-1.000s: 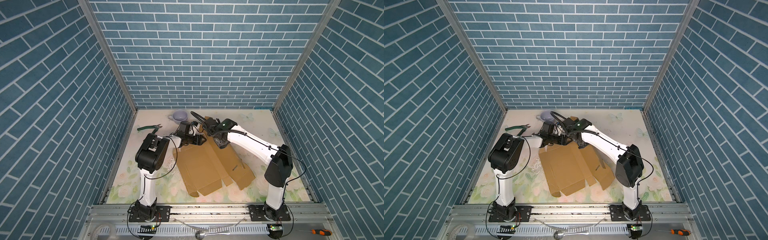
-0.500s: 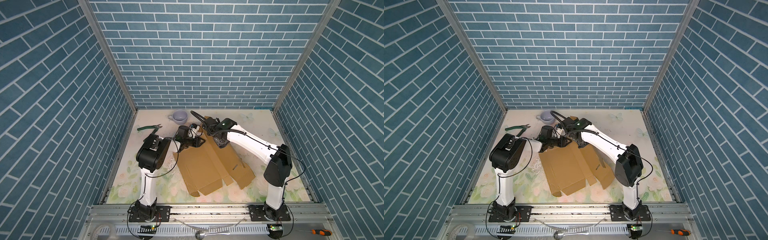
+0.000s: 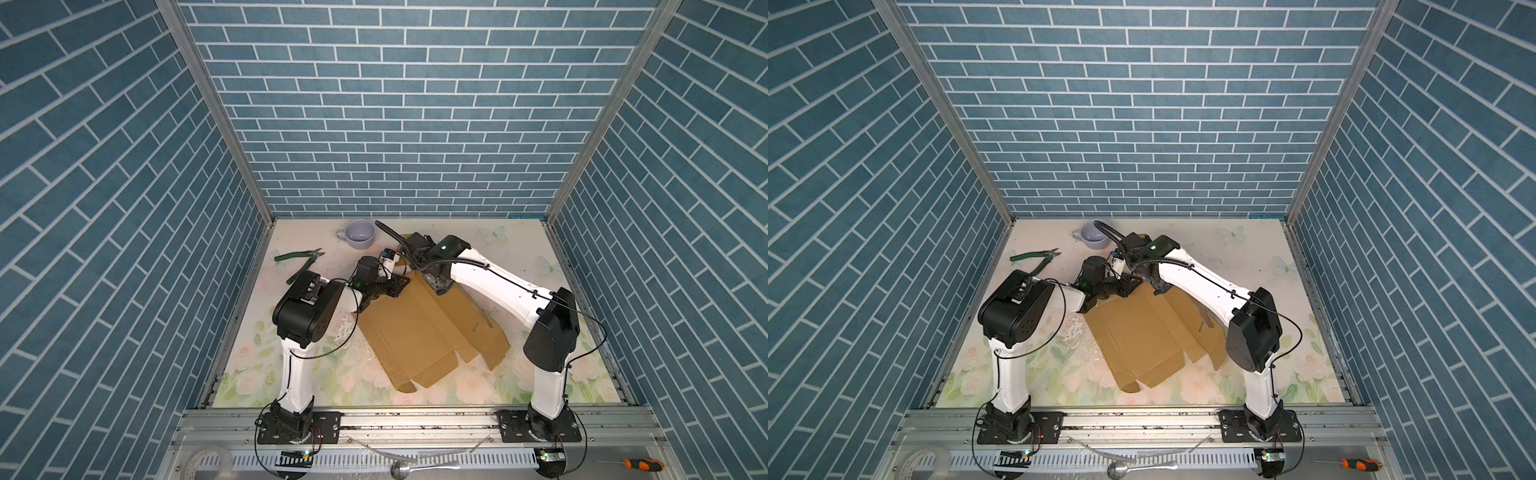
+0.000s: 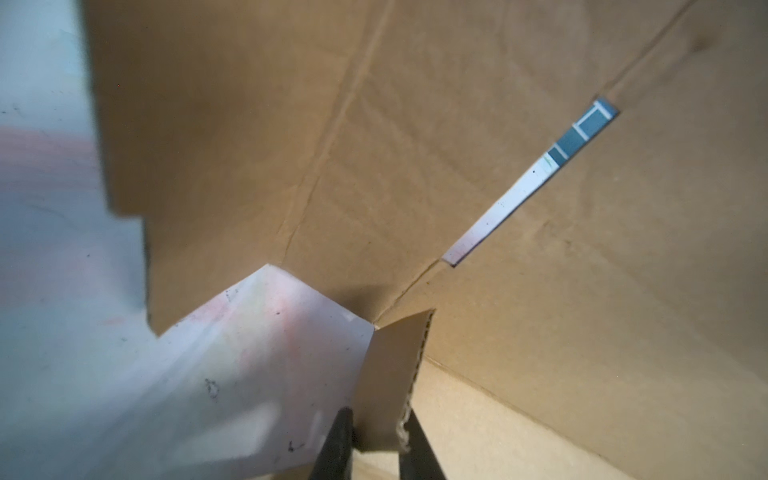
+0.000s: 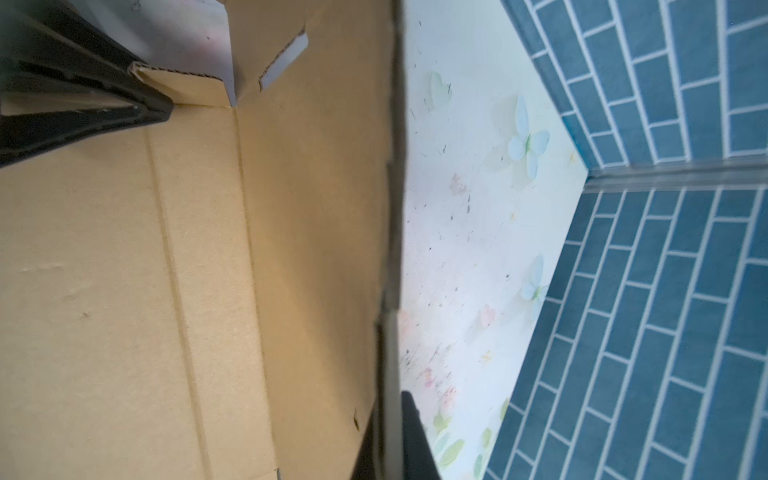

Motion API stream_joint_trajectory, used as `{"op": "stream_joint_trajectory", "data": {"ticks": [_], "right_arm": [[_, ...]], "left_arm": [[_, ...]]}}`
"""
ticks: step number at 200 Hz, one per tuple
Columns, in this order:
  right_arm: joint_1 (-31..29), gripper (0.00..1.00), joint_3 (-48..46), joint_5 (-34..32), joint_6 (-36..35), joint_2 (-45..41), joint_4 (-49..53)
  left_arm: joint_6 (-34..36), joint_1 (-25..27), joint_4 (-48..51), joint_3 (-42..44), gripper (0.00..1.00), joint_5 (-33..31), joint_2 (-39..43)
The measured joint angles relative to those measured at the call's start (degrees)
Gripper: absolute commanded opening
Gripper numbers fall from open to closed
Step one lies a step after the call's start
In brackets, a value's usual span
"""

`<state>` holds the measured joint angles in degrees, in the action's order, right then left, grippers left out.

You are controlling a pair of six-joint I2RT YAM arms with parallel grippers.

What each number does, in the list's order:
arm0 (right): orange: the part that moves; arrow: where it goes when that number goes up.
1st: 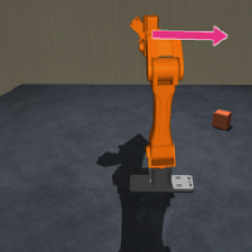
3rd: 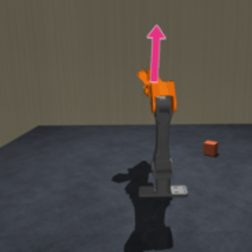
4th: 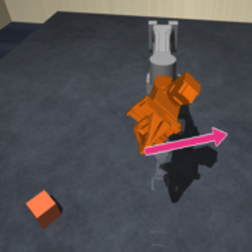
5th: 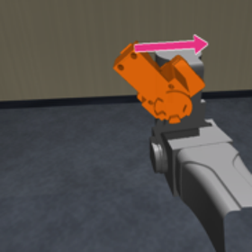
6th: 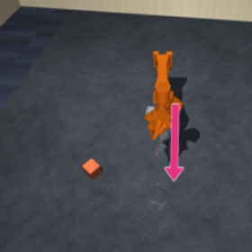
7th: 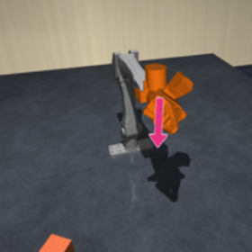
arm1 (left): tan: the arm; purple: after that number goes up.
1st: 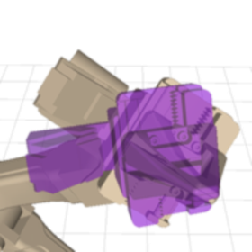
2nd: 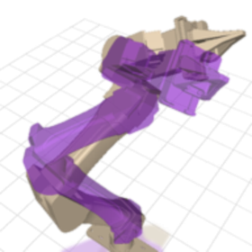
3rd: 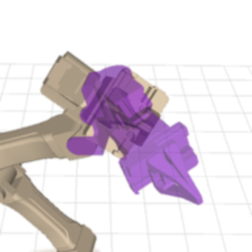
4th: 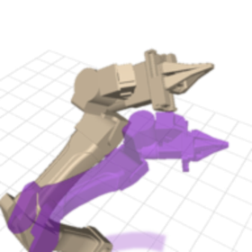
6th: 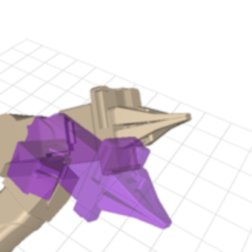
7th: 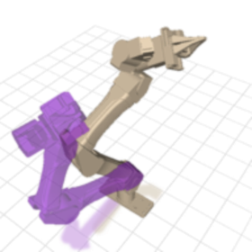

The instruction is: Fold the paper box

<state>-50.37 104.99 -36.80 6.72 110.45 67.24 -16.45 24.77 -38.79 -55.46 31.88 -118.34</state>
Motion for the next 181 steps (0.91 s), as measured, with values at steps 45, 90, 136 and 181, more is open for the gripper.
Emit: {"op": "stream_joint_trajectory", "data": {"ticks": [45, 90, 136, 181], "right_arm": [[-0.4, 0.01, -4.0, 0.4, -9.6, -1.4, -6.1], [-3.5, 0.01, -5.5, -3.4, -9.2, -1.5, -6.9], [-4.2, 0.01, -6.1, -5.7, -8.2, -0.3, -7.9], [-4.0, 0.0, -7.4, -7.5, -7.4, -0.3, -9.1]], "left_arm": [[0.2, 1.1, -2.0, 2.1, 0.23, -2.6, 1.1], [0.1, 1.2, -4.1, 3.9, 0.24, -3.5, 1.8], [-0.8, 1.1, -6.1, 5.7, 0.3, -3.7, 2.1], [-2.2, 0.2, -7.1, 8.1, 0.34, -3.2, 5.4]]}}
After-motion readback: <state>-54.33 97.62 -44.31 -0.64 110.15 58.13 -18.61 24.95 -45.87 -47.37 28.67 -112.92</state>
